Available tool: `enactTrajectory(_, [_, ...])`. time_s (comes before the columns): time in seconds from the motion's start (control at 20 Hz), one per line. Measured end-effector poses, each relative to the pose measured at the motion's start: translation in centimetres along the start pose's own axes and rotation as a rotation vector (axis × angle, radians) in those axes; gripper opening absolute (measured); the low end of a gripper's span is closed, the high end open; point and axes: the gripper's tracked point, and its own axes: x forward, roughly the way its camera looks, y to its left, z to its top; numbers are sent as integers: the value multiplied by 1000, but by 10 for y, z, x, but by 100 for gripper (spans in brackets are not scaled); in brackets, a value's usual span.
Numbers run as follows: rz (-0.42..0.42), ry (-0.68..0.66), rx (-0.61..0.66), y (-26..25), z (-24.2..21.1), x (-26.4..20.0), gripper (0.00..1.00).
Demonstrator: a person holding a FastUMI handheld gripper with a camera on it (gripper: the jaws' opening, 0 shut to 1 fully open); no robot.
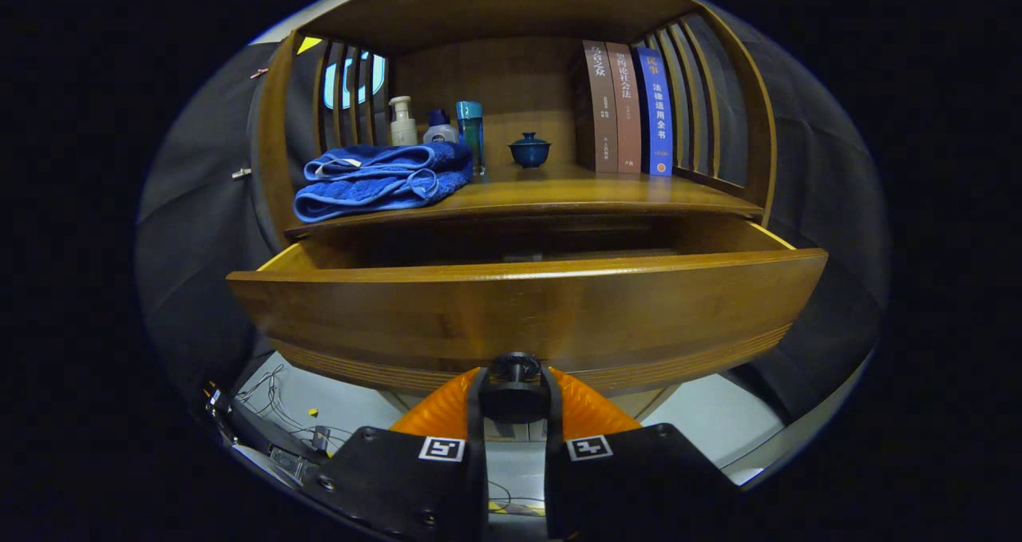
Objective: Pull open the drawer, take out the items inside it, and place them on the countertop above the cabinet.
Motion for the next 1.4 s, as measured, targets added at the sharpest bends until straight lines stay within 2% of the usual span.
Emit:
enactTrajectory(0.6, [2, 62, 34, 2, -49, -83, 31])
enactTrajectory(0.95, [-1, 76, 21, 2, -53, -89, 31])
enactTrajectory(1.05, [-27, 98, -22, -2, -54, -97, 41])
enactTrajectory(1.25, [-65, 20, -15, -4, -20, -122, 100])
enactTrajectory(1.4, [-44, -14, 18, 8, 16, -139, 99])
